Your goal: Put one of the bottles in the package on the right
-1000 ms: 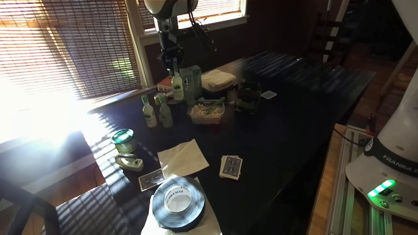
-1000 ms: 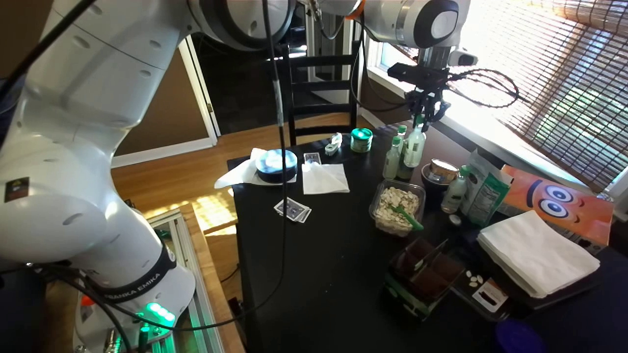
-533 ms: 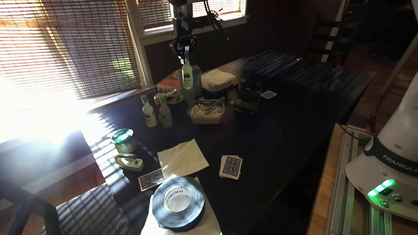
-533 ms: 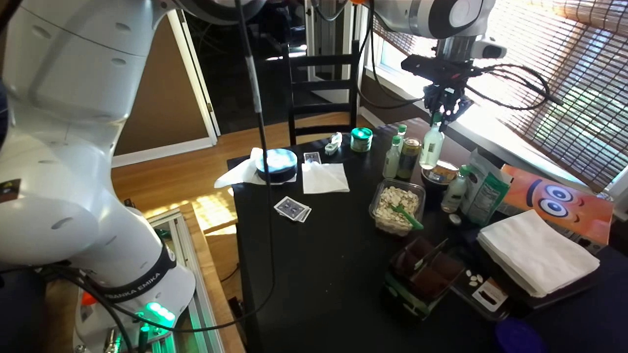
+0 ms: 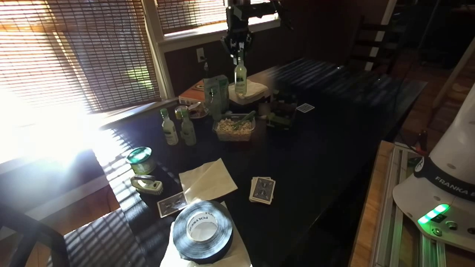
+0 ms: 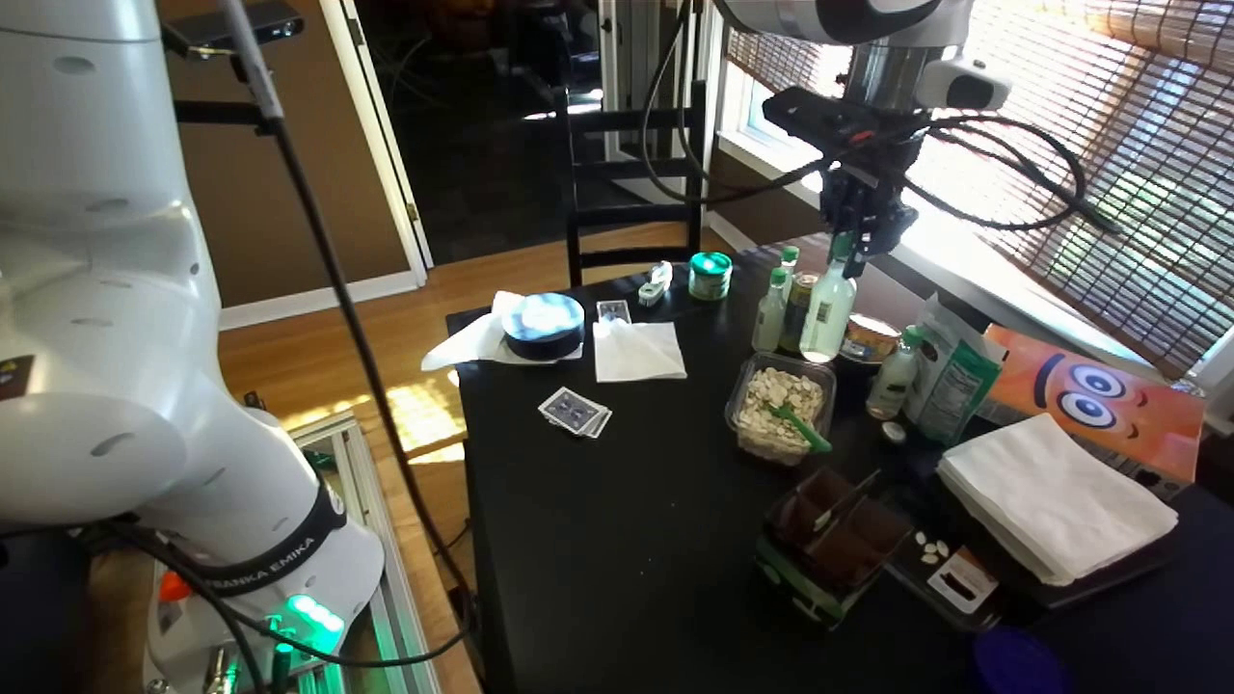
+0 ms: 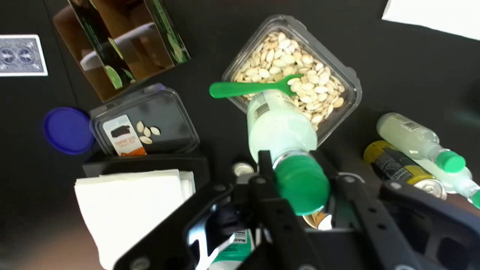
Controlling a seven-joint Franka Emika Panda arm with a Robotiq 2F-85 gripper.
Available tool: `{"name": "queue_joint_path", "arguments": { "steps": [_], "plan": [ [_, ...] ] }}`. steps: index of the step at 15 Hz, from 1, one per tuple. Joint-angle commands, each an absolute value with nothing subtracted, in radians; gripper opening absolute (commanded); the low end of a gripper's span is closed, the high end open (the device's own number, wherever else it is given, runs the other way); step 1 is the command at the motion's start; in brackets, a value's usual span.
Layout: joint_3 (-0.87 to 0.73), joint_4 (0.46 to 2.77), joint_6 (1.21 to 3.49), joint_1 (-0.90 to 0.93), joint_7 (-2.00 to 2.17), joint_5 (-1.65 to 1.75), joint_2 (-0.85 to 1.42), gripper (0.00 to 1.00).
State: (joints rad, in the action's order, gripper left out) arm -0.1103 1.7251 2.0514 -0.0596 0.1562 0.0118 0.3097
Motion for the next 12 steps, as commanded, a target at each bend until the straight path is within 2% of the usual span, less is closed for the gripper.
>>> {"name": "queue_joint_path", "arguments": {
  "steps": [1, 6, 7, 12],
  "plan": [
    [-0.105, 1.753, 2.051, -0.068, 0.148, 0.013, 0.289, 0.29],
    [-0.098, 1.785, 2.053, -0.066, 0.141, 0.012, 0.270, 0.29],
    [-0.098, 1.786, 2.056, -0.066, 0.141, 0.012, 0.270, 0.07],
    [-0.131, 1.909, 2.090, -0.105, 0.161, -0.017, 0.179, 0.07]
  ]
}}
